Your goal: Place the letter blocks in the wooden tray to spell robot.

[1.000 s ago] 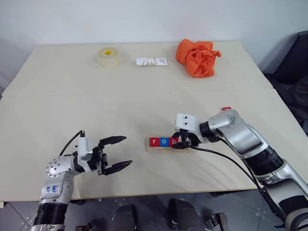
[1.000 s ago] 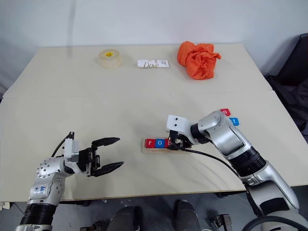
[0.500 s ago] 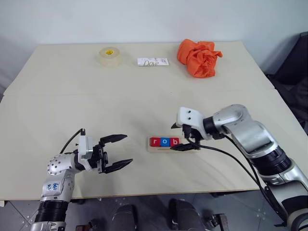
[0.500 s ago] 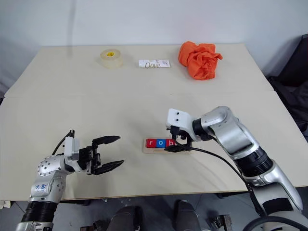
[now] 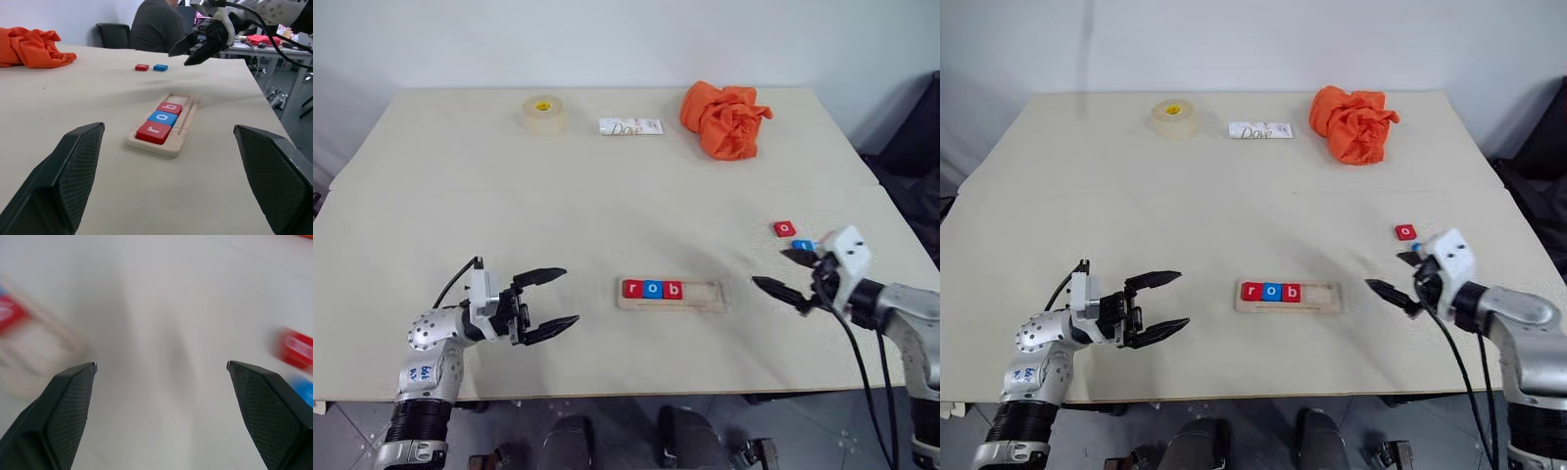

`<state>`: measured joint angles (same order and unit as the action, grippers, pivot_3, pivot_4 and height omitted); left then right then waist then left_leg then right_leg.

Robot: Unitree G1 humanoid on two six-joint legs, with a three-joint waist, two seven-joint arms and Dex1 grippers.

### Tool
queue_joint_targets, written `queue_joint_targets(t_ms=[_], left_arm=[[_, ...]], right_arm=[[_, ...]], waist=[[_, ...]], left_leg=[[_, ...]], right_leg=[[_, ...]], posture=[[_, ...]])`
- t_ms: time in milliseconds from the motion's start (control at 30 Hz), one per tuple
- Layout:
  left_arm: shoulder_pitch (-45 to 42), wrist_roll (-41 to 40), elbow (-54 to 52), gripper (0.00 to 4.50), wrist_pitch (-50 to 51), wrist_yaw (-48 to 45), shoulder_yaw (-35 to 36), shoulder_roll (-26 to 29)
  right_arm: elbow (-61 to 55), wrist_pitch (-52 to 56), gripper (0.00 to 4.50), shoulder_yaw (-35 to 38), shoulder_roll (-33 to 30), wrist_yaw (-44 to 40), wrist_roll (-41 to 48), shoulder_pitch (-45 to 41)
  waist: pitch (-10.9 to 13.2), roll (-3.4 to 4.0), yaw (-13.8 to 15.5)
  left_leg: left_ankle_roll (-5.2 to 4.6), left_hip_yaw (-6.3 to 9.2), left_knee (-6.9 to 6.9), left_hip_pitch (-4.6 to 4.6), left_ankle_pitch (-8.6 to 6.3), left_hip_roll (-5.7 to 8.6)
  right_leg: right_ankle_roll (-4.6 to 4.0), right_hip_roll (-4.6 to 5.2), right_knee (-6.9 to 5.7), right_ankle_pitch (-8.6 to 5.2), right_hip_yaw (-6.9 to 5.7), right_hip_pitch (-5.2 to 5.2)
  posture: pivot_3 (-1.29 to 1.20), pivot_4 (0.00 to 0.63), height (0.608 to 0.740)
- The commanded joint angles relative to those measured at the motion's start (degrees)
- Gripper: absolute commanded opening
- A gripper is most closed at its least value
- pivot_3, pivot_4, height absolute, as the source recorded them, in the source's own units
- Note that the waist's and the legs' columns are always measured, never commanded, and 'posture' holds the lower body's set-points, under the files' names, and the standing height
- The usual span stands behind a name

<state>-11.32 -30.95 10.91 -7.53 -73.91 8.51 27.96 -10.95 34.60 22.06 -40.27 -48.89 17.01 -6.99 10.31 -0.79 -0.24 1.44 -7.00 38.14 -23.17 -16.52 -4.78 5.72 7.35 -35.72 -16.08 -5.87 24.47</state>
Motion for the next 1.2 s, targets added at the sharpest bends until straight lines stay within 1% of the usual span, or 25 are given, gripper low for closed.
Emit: queue_joint_targets(t_ms=[33,133,300,667,767,933,967,1067,1200], left_arm=[[-1.63,-0.11,1.42,4.50,-0.57,-1.12,0.40,0.57],[-3.10,-0.22,3.15,4.50,-0.60,-2.14,0.50,0.81],[-5.40,0.12,5.88,4.50,-0.75,-3.78,0.60,1.39],[-8.17,0.62,8.54,4.50,-0.98,-5.46,0.47,1.62],[-7.91,0.70,8.10,4.50,-1.03,-5.45,0.45,1.51],[-7.35,0.76,7.07,4.50,-0.91,-5.22,0.18,1.12],[-7.23,0.74,6.81,4.50,-0.82,-5.09,0.09,0.99],[-6.64,0.79,5.77,4.50,-0.75,-4.53,-0.30,0.33],[-5.68,0.75,4.13,4.50,-0.48,-3.75,-0.46,-0.16]], right_arm=[[-1.51,-2.70,4.45,5.68,1.97,5.41,0.70,3.43],[-4.38,-1.38,4.45,6.77,3.76,8.91,1.95,5.14],[-6.93,-0.11,4.45,7.18,6.29,14.03,3.31,5.47],[-9.32,1.96,4.45,6.84,6.01,18.32,6.58,5.06],[-8.61,3.05,4.45,6.01,5.98,19.58,6.96,3.40],[-5.57,5.67,4.45,3.30,6.66,22.31,7.19,-2.76],[-3.33,5.76,4.45,2.35,6.81,22.82,6.81,-5.18],[8.54,6.81,4.45,-1.74,7.11,25.14,4.43,-15.42],[19.13,3.77,4.45,-5.55,6.76,25.11,1.23,-22.10]], waist=[[0.00,0.00,0.14],[0.00,0.00,0.02],[-0.01,0.01,0.05],[-0.01,0.01,0.13],[0.00,0.01,0.06],[-0.01,0.01,-0.22],[-0.01,0.01,-0.12],[0.00,0.01,-0.46],[0.00,0.02,-0.66]], left_leg=[[0.00,0.03,-0.01,0.00,0.03,0.00],[0.03,0.03,-0.01,0.02,0.08,0.00],[0.03,0.07,-0.01,0.03,0.12,-0.01],[0.01,0.07,-0.01,0.01,0.11,0.01],[0.01,0.06,-0.01,0.01,0.11,0.01],[-0.01,0.05,-0.01,0.03,0.13,0.00],[0.00,0.09,-0.02,0.03,0.13,-0.01],[0.00,0.03,0.01,0.02,0.13,0.00],[-0.05,0.06,-0.04,0.00,0.17,0.02]], right_leg=[[0.00,-0.01,-0.04,0.00,-0.01,0.00],[0.00,-0.01,-0.08,0.00,0.01,0.00],[0.00,-0.01,-0.14,0.00,0.01,0.00],[0.00,0.00,-0.12,0.00,0.01,0.00],[0.00,0.00,-0.11,0.00,0.02,0.00],[0.00,-0.01,-0.15,0.01,0.03,0.01],[-0.01,-0.01,-0.16,0.01,0.02,0.01],[-0.01,0.00,-0.15,0.02,0.05,0.01],[-0.06,0.01,-0.15,0.05,0.03,0.03]], posture=[[0.00,0.150,0.740],[0.00,0.150,0.740],[0.00,0.150,0.740],[0.00,0.150,0.740],[0.00,0.150,0.740],[0.00,0.150,0.740],[0.00,0.150,0.740],[0.00,0.150,0.740],[0.00,0.150,0.740]])
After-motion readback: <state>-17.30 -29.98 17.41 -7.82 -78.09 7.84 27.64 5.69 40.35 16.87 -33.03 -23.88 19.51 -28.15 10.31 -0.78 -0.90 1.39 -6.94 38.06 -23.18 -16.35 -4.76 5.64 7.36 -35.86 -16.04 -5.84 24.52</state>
